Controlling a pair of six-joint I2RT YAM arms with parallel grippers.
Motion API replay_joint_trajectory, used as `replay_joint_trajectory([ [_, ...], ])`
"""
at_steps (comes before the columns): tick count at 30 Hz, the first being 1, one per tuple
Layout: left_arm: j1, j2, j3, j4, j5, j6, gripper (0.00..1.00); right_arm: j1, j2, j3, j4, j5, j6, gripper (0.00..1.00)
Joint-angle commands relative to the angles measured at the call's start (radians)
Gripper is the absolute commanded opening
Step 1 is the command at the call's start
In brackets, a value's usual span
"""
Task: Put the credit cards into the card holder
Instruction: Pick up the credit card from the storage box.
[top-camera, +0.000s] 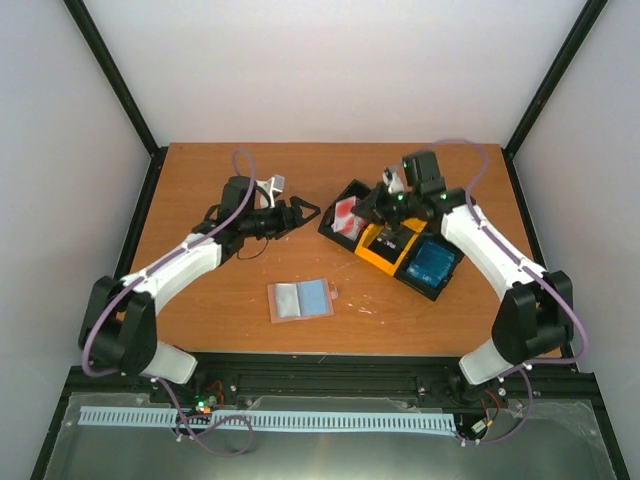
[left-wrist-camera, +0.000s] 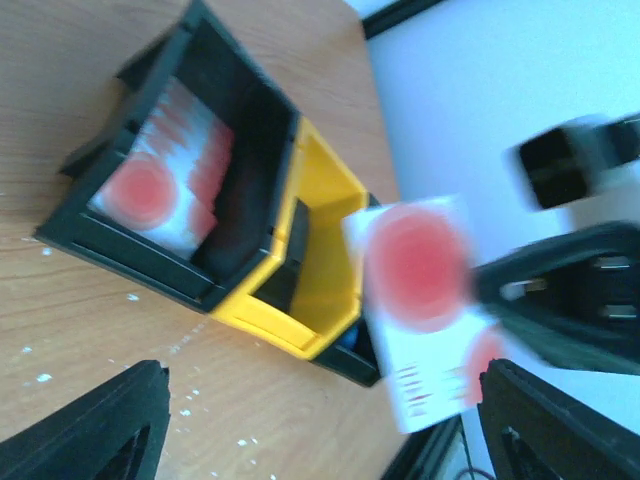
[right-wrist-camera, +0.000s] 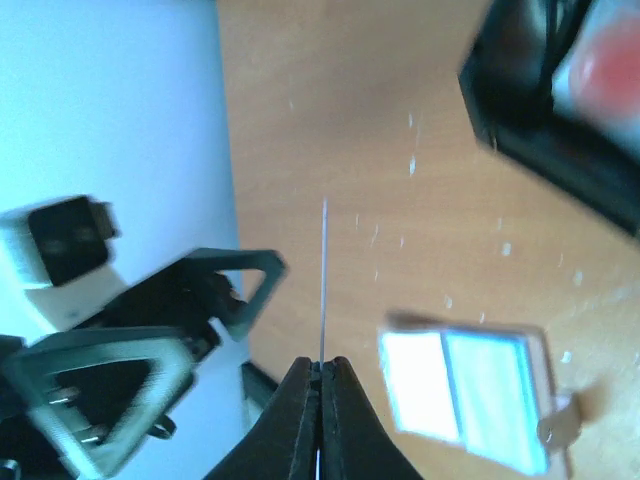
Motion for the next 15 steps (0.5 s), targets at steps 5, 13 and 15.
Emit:
replay_joint_trajectory([
  [5,0.003,-0.212,-0.072,-0.102,0.161,-0.094,0.94,0.053,-0.208,-0.395,0.443,-0.239,0.612,0.03],
  [13,0.008,-0.261,-0.138,-0.098,0.299,-0.284,0.99,0.128,-0.279,-0.57,0.736,-0.244,0.849,0.03],
  [15,0.008,-0.275,-0.182,0.0,0.348,-0.376,0.95,0.15,-0.27,-0.577,0.77,-0.241,0.857,0.03],
])
